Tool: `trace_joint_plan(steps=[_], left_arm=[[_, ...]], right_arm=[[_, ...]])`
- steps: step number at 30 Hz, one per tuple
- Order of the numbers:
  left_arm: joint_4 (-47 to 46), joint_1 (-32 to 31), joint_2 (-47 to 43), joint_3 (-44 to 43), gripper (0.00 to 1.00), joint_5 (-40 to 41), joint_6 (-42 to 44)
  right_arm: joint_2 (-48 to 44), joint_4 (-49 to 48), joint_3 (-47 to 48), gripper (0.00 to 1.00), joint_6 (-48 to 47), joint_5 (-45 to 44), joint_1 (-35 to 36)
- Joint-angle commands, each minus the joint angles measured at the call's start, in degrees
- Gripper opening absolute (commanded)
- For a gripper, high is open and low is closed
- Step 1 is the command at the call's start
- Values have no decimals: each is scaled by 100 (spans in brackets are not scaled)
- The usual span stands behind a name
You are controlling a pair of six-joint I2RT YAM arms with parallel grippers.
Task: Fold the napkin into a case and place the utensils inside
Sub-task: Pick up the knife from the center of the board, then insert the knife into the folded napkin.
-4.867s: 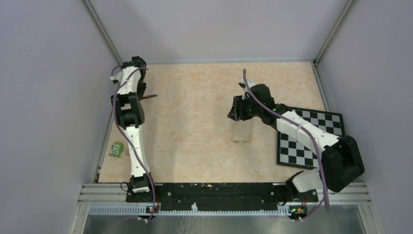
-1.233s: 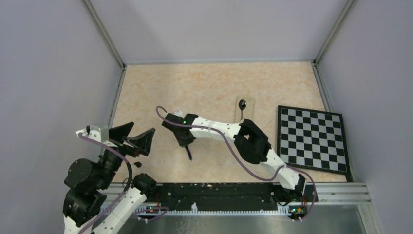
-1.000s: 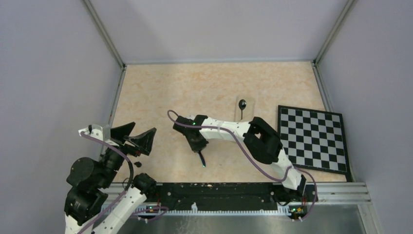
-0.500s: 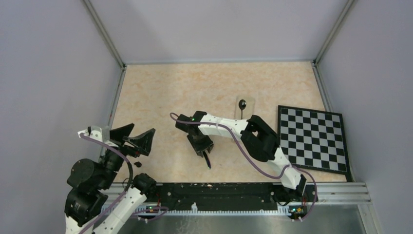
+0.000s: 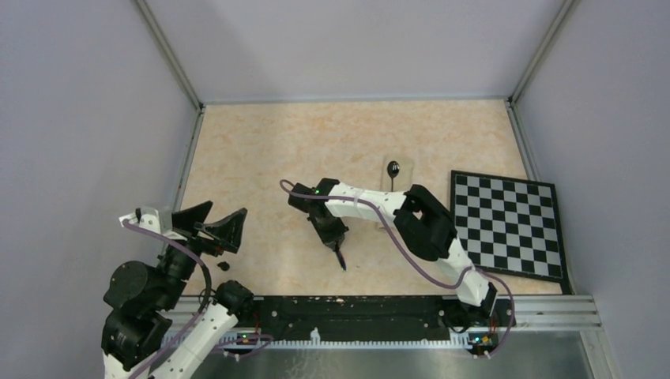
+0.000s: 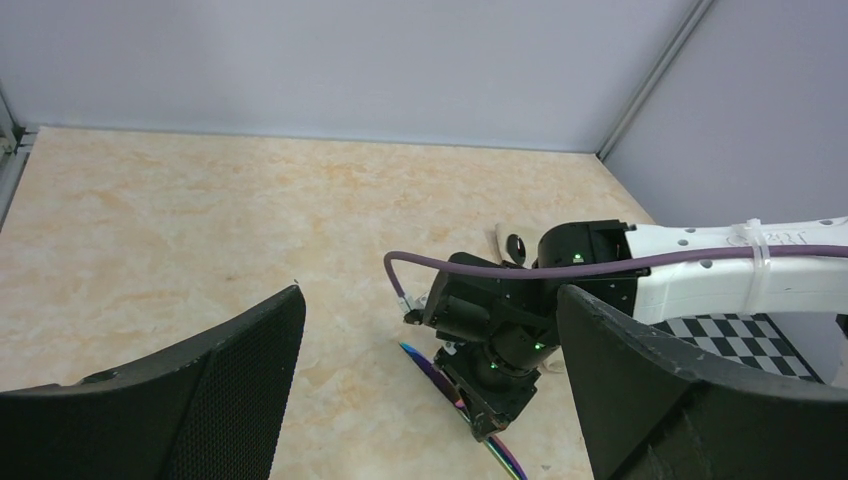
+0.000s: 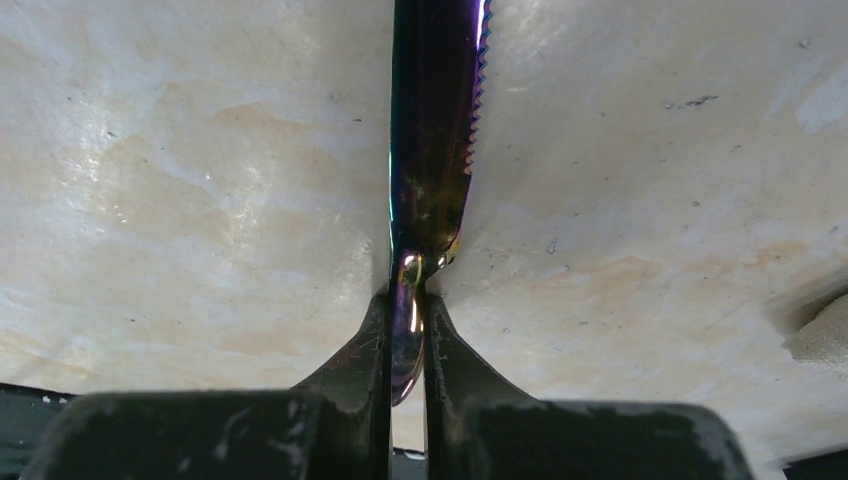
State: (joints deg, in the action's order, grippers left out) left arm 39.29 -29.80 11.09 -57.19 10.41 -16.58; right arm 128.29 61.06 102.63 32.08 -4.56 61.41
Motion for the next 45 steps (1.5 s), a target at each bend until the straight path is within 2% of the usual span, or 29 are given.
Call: trace_joint_plan(steps=[1, 11, 17, 19, 22, 25, 27, 33, 38, 39, 45], left_arm=[[-117, -19, 17, -82, 99, 47, -95], [-468, -32, 417, 351, 99, -196, -673], [-781, -29, 947, 821, 99, -608, -1004], [-1052, -34, 1267, 1054, 99, -969, -1132], [-1812, -34, 1904, 1478, 99, -2167, -1244], [-2781, -27, 2823, 1961, 96, -3604, -1717], [-3417, -137, 3493, 2176, 93, -4129, -2048], [-4638, -1071, 4977, 2396, 89, -3575, -2378], [-5158, -1834, 6307, 2049, 76, -3149, -2559], [-5246, -1931, 6569, 1946, 71, -3095, -2599], [-6118, -2155, 8050, 1355, 58, -3296, -3023]], right_arm=[[-515, -949, -646, 0, 94, -980, -87], [-2334, -1716, -1746, 0, 174, -806, -573], [-3011, -1972, -2185, 0, -179, -589, -1451], [-3102, -2010, -2180, 0, -403, -506, -1919], [-3073, -2186, -2113, 0, -729, -329, -2716], [-2828, -2366, -1940, 0, -931, -224, -3432], [-2610, -2487, -1803, 0, -1016, -204, -3747], [-1966, -2637, -1294, 0, -1218, -254, -4197], [-1455, -2523, -772, 0, -1321, -351, -4298], [-1413, -2560, -749, 0, -1326, -386, -4301], [-1273, -2619, -791, 0, -1312, -307, -4295]])
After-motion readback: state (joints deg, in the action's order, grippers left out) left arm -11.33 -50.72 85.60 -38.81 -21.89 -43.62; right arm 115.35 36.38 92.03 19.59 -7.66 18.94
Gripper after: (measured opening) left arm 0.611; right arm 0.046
